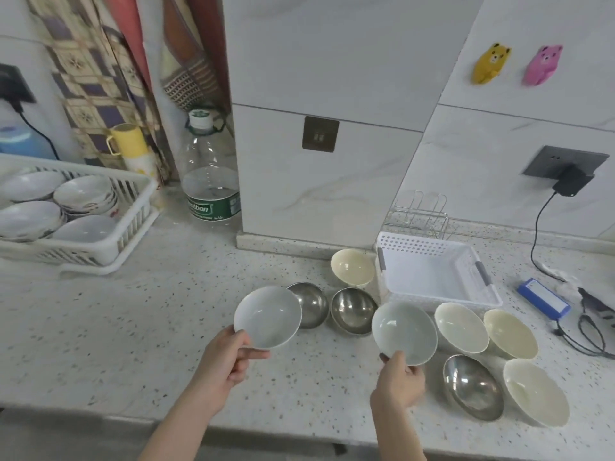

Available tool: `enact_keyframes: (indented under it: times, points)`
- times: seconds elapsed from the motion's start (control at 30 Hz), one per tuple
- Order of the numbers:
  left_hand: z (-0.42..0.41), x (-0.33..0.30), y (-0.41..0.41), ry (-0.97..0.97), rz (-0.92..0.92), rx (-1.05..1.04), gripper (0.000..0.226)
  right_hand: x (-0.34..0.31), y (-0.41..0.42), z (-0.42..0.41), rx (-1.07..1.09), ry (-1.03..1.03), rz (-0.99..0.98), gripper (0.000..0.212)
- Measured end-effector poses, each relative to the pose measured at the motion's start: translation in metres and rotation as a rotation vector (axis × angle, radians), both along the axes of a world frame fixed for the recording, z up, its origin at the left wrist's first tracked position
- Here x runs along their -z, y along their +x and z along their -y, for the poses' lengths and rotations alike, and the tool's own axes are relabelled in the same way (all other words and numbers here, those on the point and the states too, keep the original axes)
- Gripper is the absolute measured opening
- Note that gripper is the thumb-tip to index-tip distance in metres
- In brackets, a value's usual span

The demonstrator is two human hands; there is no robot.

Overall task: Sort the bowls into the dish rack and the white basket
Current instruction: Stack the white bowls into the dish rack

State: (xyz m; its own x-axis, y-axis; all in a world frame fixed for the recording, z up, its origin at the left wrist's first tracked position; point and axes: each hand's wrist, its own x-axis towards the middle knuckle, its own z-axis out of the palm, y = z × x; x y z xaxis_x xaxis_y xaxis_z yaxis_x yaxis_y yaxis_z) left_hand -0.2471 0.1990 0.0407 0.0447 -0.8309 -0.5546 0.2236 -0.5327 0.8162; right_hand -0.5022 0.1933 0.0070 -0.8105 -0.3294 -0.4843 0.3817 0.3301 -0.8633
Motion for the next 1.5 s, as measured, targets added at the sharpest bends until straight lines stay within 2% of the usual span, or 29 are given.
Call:
enact_keyframes:
  times: [0.17, 0.33, 0.57, 0.9, 1.07, 1.23, 1.43, 1.5]
  points:
    - [-0.006, -0.007, 0.094, -0.053, 0.027, -0.013, 0.032, -0.019, 0.096, -0.002, -0.007, -0.107, -0.002, 0.032]
    - [-0.016, -0.018, 0.177, -0.069, 0.084, -0.108, 0.031, -0.031, 0.19, 0.002, -0.184, -0.14, 0.08, 0.029]
    - [-0.024, -0.023, 0.269, -0.103, 0.088, -0.306, 0.028, -0.054, 0.285, 0.025, -0.469, -0.164, 0.049, 0.02]
    - [0.03, -0.036, 0.364, -0.151, 0.166, -0.47, 0.033, -0.067, 0.394, 0.095, -0.75, -0.199, -0.155, 0.022]
    - [0.074, -0.051, 0.408, -0.214, 0.221, -0.496, 0.032, -0.075, 0.453, 0.136, -0.864, -0.247, -0.215, 0.039]
    - [0.117, -0.059, 0.445, -0.224, 0.233, -0.484, 0.04, -0.082, 0.489, 0.168, -0.987, -0.206, -0.266, 0.044]
    - [0.148, -0.063, 0.466, -0.255, 0.228, -0.45, 0.038, -0.09, 0.516, 0.19, -1.121, -0.157, -0.286, 0.041]
    - [0.155, -0.062, 0.47, -0.252, 0.244, -0.441, 0.037, -0.091, 0.522, 0.194, -1.165, -0.098, -0.3, 0.034]
